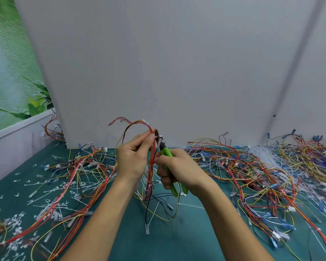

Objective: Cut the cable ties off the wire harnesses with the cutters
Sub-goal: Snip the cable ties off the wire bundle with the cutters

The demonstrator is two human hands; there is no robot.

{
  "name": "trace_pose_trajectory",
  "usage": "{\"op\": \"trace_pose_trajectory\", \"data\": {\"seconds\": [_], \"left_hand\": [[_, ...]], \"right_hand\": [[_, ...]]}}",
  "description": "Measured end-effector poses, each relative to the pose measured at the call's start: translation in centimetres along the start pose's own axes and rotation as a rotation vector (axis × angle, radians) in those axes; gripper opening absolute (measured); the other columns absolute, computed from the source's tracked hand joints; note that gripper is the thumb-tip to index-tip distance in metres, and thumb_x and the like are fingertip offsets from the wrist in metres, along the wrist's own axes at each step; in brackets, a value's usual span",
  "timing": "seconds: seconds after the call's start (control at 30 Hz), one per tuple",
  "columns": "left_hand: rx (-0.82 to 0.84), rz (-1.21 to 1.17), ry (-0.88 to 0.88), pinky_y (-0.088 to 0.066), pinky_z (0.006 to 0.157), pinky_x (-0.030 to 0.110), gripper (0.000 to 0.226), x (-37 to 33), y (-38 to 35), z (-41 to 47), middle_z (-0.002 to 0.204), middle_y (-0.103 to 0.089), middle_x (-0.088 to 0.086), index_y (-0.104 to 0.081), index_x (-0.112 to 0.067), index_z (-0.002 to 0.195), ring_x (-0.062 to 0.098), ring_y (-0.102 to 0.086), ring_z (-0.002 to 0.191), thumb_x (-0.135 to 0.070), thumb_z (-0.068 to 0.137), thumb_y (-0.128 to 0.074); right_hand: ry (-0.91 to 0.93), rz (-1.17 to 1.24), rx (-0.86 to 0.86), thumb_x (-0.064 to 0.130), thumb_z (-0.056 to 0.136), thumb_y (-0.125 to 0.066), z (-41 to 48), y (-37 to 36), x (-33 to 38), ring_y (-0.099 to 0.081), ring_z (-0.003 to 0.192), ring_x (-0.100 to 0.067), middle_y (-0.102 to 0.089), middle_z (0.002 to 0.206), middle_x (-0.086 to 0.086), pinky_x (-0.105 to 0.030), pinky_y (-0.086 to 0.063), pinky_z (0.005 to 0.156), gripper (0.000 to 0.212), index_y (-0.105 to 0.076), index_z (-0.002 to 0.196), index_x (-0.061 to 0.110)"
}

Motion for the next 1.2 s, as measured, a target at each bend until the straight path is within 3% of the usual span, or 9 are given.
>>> {"op": "trace_pose_trajectory", "data": {"seconds": [0.1,0.23,0.43,0.6,0.8,0.93,1.1,1.2], "left_hand": [[-0.009,-0.097,0.096,-0.051,0.105,0.047,0.024,1.0,-0.1,0.0,0.114,-0.076,0.006,-0.082,-0.031,0.100,0.023,-0.070,0.112,-0.036,0.077,-0.078],[0.003,-0.116,0.088,-0.049,0.107,0.052,0.034,1.0,-0.4,-0.1,0.114,-0.076,0.007,-0.081,-0.030,0.102,0.026,-0.070,0.114,-0.045,0.071,-0.079],[-0.028,-0.106,0.088,-0.050,0.106,0.053,0.021,0.8,-0.3,-0.2,0.112,-0.077,0.010,-0.082,-0.029,0.099,0.028,-0.070,0.112,-0.033,0.079,-0.076],[-0.036,-0.106,0.065,-0.049,0.107,0.053,0.018,0.7,-0.2,-0.4,0.114,-0.076,0.010,-0.080,-0.019,0.106,0.028,-0.069,0.114,-0.023,0.090,-0.073],[-0.049,-0.112,0.037,-0.050,0.106,0.050,0.018,0.0,-0.4,-0.5,0.111,-0.076,0.009,-0.083,-0.026,0.097,0.025,-0.069,0.111,-0.015,0.093,-0.069],[-0.045,-0.117,0.046,-0.051,0.105,0.046,0.015,0.0,-0.3,-0.5,0.111,-0.077,0.008,-0.082,-0.025,0.098,0.024,-0.070,0.113,-0.022,0.089,-0.071],[-0.061,-0.152,0.101,-0.049,0.107,0.050,0.040,0.7,-0.2,-0.5,0.115,-0.076,0.009,-0.076,-0.011,0.112,0.023,-0.070,0.113,-0.031,0.077,-0.075],[-0.054,-0.172,0.108,-0.049,0.107,0.050,0.039,1.0,-0.2,-0.5,0.114,-0.076,0.010,-0.077,-0.011,0.111,0.024,-0.070,0.112,-0.031,0.078,-0.075]], "right_hand": [[0.016,0.004,0.045,0.009,0.096,-0.054,-0.2,0.0,0.3,-0.046,0.053,-0.023,-0.044,0.068,-0.012,-0.032,-0.045,0.052,0.008,-0.053,0.088,0.010],[0.042,-0.019,0.102,0.006,0.095,-0.055,-0.5,-0.2,0.7,-0.055,0.062,-0.027,-0.052,0.073,-0.012,-0.040,-0.053,0.062,0.009,-0.055,0.086,0.007],[0.061,-0.110,0.079,0.009,0.099,-0.056,-0.8,0.2,1.2,-0.057,0.066,-0.027,-0.055,0.075,-0.012,-0.040,-0.054,0.062,0.015,-0.057,0.084,0.006],[0.046,-0.103,0.027,0.017,0.103,-0.057,-0.8,0.6,1.1,-0.047,0.053,-0.020,-0.048,0.064,-0.004,-0.032,-0.044,0.051,0.021,-0.055,0.083,0.011],[0.039,-0.085,-0.017,0.023,0.104,-0.059,-0.7,0.7,0.9,-0.038,0.050,-0.019,-0.042,0.060,-0.003,-0.029,-0.037,0.049,0.026,-0.051,0.081,0.013],[0.054,-0.081,0.044,0.023,0.104,-0.060,-0.8,0.4,1.2,-0.045,0.054,-0.020,-0.045,0.065,-0.004,-0.031,-0.045,0.052,0.025,-0.053,0.083,0.013],[0.076,-0.112,0.091,0.022,0.104,-0.059,-1.0,0.1,1.5,-0.055,0.065,-0.026,-0.052,0.074,-0.010,-0.043,-0.056,0.067,0.020,-0.056,0.087,0.011],[0.087,-0.135,0.078,0.021,0.103,-0.059,-1.0,0.2,1.5,-0.057,0.065,-0.026,-0.053,0.074,-0.010,-0.045,-0.058,0.068,0.021,-0.056,0.085,0.011]]}}
Point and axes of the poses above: each hand's wrist, its own z-axis towards the middle knuckle, its own y-axis out of the back of the hand, x = y × z, the point moved 9 cm from there along z, towards the middle knuckle
